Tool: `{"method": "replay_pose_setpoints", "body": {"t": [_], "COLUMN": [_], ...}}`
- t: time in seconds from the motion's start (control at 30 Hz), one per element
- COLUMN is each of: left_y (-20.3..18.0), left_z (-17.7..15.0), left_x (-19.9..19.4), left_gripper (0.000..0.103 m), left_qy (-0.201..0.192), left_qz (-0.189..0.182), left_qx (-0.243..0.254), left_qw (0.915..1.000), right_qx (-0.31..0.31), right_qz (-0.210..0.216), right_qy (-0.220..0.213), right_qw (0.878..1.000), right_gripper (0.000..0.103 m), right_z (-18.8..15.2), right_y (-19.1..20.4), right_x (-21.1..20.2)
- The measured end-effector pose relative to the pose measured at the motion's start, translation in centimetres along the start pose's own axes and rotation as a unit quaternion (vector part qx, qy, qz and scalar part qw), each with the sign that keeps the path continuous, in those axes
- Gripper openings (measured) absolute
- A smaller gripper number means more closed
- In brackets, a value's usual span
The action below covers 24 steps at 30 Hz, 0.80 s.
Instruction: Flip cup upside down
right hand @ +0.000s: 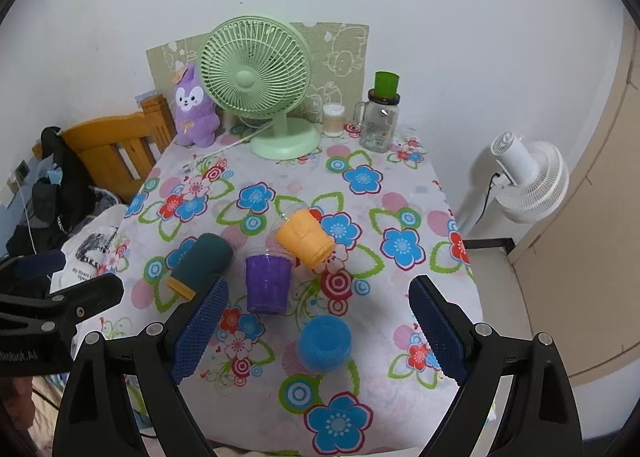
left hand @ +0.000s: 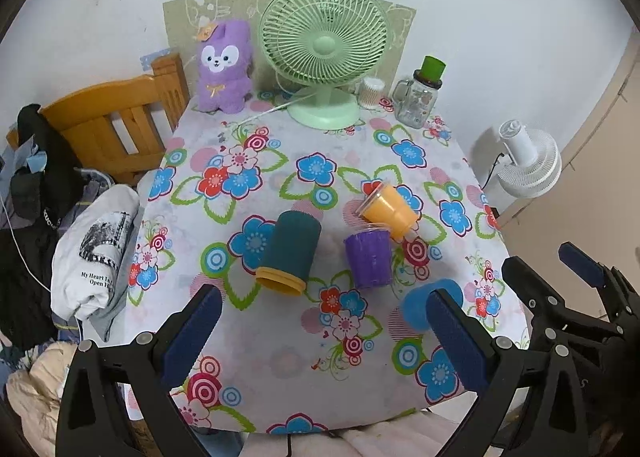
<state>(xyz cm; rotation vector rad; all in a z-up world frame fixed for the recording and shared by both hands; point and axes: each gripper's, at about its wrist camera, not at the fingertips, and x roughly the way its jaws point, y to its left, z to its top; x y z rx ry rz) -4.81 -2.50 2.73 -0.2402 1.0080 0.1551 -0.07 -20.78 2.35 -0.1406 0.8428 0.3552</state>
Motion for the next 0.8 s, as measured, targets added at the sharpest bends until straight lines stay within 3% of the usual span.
{"method": "replay_pose_setpoints", "body": {"t": [0.8], "left_y": [-1.3], "left_z": [0.2], "left_x": [-0.5], "left_gripper": [0.103], "left_qy": [-0.015], "left_qz": [0.003], "left_qx": [0.021], "left_qw": [0.9997], "right_qx": [0.005], "right_qz": [-0.006], "right_qy": [0.004], "right_qw": [1.0], "right_gripper": [0.093], "right_z": [-0.3], "right_y": [-0.2], "right_x": [-0.7]}}
